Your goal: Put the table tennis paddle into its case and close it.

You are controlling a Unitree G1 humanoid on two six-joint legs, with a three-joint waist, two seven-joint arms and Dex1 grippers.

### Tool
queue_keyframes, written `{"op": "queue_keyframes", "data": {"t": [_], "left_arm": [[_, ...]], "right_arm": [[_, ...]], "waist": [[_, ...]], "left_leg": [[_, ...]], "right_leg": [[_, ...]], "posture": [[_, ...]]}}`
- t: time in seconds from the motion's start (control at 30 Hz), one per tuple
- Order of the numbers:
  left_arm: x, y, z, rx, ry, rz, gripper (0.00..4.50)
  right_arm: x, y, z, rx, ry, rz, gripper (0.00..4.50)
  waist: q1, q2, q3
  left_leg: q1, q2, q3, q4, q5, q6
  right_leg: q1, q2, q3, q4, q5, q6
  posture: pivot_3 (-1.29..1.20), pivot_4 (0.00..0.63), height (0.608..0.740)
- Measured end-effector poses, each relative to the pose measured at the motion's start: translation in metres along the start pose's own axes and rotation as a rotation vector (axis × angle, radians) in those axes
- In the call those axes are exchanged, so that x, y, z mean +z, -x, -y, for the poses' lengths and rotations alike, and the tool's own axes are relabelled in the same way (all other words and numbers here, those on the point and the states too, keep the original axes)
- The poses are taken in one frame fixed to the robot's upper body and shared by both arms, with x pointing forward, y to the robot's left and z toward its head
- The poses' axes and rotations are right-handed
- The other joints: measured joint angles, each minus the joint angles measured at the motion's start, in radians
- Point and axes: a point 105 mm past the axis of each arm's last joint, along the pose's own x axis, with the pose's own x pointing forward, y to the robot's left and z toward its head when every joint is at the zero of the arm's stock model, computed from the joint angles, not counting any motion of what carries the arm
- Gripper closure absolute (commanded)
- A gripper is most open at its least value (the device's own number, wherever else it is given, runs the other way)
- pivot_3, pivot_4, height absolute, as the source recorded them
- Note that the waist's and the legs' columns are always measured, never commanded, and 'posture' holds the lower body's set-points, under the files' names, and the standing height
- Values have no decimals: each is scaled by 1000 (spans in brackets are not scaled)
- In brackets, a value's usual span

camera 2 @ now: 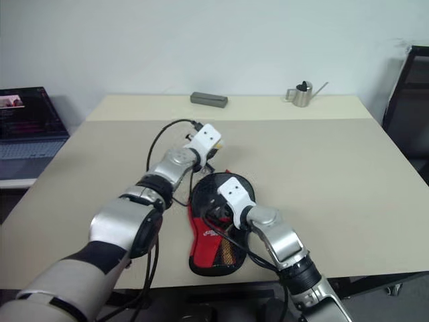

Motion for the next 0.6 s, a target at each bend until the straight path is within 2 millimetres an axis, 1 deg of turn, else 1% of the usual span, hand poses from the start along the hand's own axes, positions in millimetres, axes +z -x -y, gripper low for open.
{"op": "queue_keyframes", "data": {"t": [0.1, 0.23, 0.3, 0.37, 0.47, 0.53, 0.6], "left_arm": [[13, -2, 3, 18, -37, 25, 4195], [19, -3, 3, 31, -62, 37, 4195], [23, -4, 7, 21, -82, 43, 4195], [27, -6, 17, -5, -98, 50, 4195], [33, -8, 42, -104, -130, 61, 4195], [31, -9, 59, -181, -140, 58, 4195], [22, -8, 76, -250, -166, 42, 4195]], "right_arm": [[-1, 3, -4, -8, -16, 3, 0], [-1, 4, -5, -19, -23, -2, 0], [-2, 4, -4, -29, -25, -3, 0], [-2, 4, -4, -31, -26, -3, 0], [-1, 4, -5, -31, -29, -3, 0], [0, 2, -6, -26, -32, -3, 0], [0, 1, -7, -23, -36, -2, 0]], "waist": [[3, 0, 0], [3, 0, 0], [4, 0, 0], [5, 0, 0], [4, 0, 0], [4, 0, 0], [2, 1, -1]], "left_leg": [[0, 0, 1, 0, 0, 0], [0, 0, 0, 0, 0, 0], [0, 0, 0, 0, 0, 0], [0, 0, 0, 0, 0, 0], [0, 0, 0, 0, 0, 0], [0, 0, 0, 0, 0, 0], [1, 1, 1, 0, 0, 0]], "right_leg": [[0, 0, 0, 0, 0, 0], [0, 0, 0, 0, 0, 0], [0, 0, 0, 0, 0, 0], [0, 0, 0, 0, 0, 0], [0, 0, 0, 0, 0, 0], [0, 1, 0, 0, 0, 0], [0, 1, 0, 0, 0, 0]], "posture": [[0, 150, 740], [0, 150, 740], [0, 150, 740], [0, 150, 740], [0, 150, 740], [0, 150, 740], [0, 150, 740]]}}
